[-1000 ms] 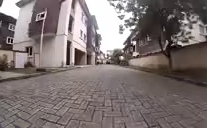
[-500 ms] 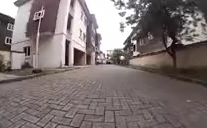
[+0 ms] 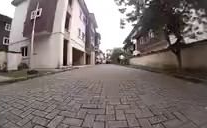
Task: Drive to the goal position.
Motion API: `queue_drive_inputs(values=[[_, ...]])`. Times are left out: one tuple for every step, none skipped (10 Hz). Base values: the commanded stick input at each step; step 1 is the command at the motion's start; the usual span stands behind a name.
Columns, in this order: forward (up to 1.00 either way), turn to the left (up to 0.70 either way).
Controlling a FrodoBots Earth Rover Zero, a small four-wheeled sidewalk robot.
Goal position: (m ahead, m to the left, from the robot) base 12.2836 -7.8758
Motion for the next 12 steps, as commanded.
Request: queue_drive_inputs(values=[[0.7, 0.0], [0.7, 0.0], [0.7, 0.0], [0.7, 0.0], [0.7, 0.0], [0.7, 0.0], [0.7, 0.0], [0.7, 0.0], [0.7, 0.0], [0.7, 0.0], [0.7, 0.0], [0.7, 0.0]])
